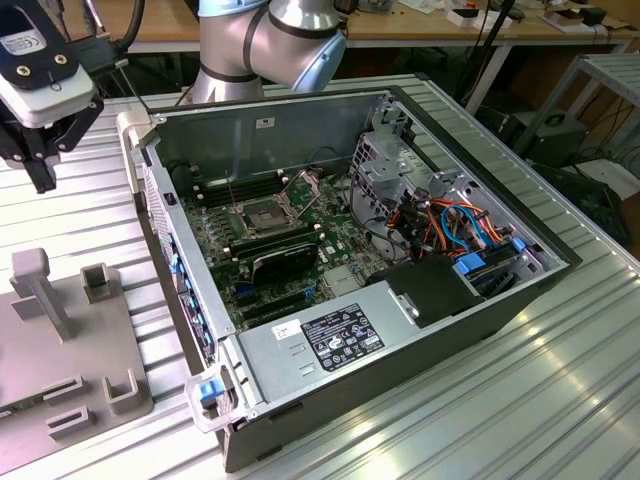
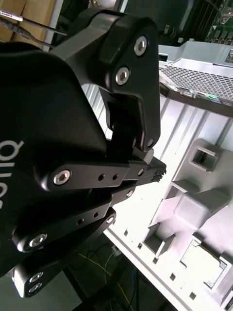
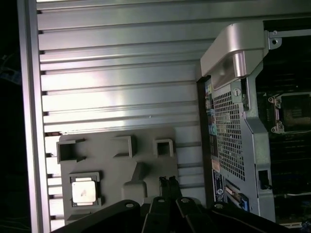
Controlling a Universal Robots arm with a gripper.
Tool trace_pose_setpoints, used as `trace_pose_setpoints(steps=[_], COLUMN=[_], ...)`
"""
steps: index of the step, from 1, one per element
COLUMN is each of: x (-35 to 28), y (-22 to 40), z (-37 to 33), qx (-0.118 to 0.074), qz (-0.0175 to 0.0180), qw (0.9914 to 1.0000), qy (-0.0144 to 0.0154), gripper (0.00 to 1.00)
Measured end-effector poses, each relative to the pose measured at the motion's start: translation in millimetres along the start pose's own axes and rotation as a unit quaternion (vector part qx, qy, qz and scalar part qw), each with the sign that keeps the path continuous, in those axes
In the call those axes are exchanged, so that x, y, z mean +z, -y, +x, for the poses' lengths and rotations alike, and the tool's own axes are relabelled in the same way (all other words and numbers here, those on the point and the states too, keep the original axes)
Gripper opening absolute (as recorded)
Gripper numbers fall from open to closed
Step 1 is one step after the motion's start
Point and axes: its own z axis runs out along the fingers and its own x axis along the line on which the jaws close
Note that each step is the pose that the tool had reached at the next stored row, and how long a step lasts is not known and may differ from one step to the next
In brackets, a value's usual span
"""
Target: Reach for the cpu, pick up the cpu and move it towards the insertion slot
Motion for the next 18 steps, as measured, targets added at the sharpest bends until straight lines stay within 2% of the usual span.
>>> trace_pose_setpoints(steps=[10,14,18], x=[0.0,0.3,0.4], y=[1.4,9.5,13.5], z=[14.5,23.1,28.8], qx=[0.000,0.000,0.000], qz=[-0.0001,-0.0002,-0.0003], qw=[1.00000,1.00000,1.00000], qy=[0.0000,0.0007,0.0008], gripper=[0.11,0.11,0.11])
